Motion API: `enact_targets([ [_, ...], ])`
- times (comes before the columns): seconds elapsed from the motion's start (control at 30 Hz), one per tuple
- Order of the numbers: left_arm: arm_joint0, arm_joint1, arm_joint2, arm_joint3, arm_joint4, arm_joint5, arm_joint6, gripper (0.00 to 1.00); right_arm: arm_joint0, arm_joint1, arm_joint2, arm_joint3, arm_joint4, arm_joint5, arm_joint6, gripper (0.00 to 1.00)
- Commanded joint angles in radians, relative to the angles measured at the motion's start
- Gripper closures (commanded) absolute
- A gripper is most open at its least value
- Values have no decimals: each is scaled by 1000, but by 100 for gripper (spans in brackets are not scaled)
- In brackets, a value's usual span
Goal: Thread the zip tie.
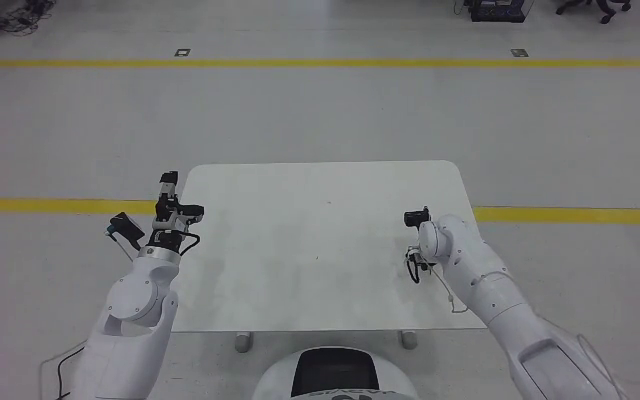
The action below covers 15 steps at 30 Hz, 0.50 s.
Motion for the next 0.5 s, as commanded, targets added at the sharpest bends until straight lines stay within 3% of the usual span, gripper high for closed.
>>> enact_targets([
  [0.0, 0, 0, 0, 0, 0, 0, 0, 0, -8, 8, 16, -33, -11, -7, 30, 100],
  [0.23, 0, 0, 0, 0, 0, 0, 0, 0, -36, 34, 79, -125, -41, -47, 137, 100],
  [0.47, 0, 0, 0, 0, 0, 0, 0, 0, -82, 60, 174, -223, -30, -65, 158, 100],
])
